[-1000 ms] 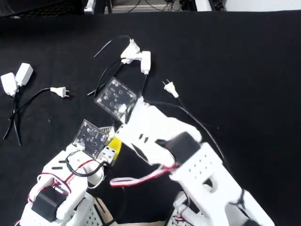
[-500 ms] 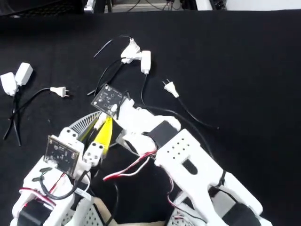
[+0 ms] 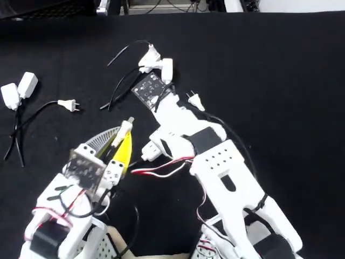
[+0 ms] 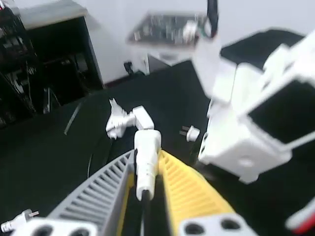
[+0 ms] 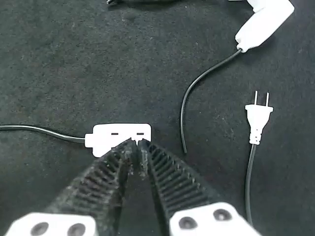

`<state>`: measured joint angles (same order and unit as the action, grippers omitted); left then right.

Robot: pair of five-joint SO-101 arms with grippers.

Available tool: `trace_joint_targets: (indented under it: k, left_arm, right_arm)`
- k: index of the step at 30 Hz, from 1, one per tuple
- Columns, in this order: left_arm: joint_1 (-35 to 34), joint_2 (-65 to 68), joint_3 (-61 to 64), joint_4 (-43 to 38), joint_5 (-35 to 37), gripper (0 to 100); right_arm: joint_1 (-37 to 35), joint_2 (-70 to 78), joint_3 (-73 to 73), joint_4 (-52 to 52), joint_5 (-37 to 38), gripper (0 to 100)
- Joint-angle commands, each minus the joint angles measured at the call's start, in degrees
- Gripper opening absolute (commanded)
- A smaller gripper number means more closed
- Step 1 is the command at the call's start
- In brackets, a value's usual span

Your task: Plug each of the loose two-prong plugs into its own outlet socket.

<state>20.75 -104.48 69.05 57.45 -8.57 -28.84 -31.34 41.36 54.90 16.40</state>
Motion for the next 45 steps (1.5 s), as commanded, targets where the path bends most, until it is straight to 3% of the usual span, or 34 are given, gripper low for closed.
trace_joint_targets:
  k: [1,7,10,20,27,33,40,45]
  left_arm:
    - [-0.57,0.09,2.07,-2.81,-0.7,3]
    - [-9.54,0.7,2.86,-1.14,-0.7,3]
    - [-10.77,4.92,0.84,0.09,-0.7,3]
    - [-7.87,39.91,-13.41,0.18,0.62,3]
    - [-8.13,52.57,-20.79,-0.97,13.98,3]
    - [-9.1,66.29,-24.4,-6.42,21.71,3]
    - [-9.19,80.7,-31.34,-6.42,30.33,3]
    - [-8.75,81.49,-32.92,-4.48,50.99,4]
  right_arm:
    - [2.2,-0.04,-0.84,-0.88,-0.79,1.2]
    - [11.43,0.04,4.44,-6.42,-5.1,1.2]
    - [14.15,0.04,10.24,-11.43,-6.07,1.2]
    - [14.95,0.04,21.32,-25.49,-6.15,1.2]
    - [17.76,0.04,22.99,-29.54,-7.3,1.2]
    - [18.9,0.13,22.99,-30.15,-8.88,1.2]
    - [19.08,2.07,23.08,-32.35,-8.88,1.2]
    - [20.31,8.57,19.38,-32.35,-9.05,1.2]
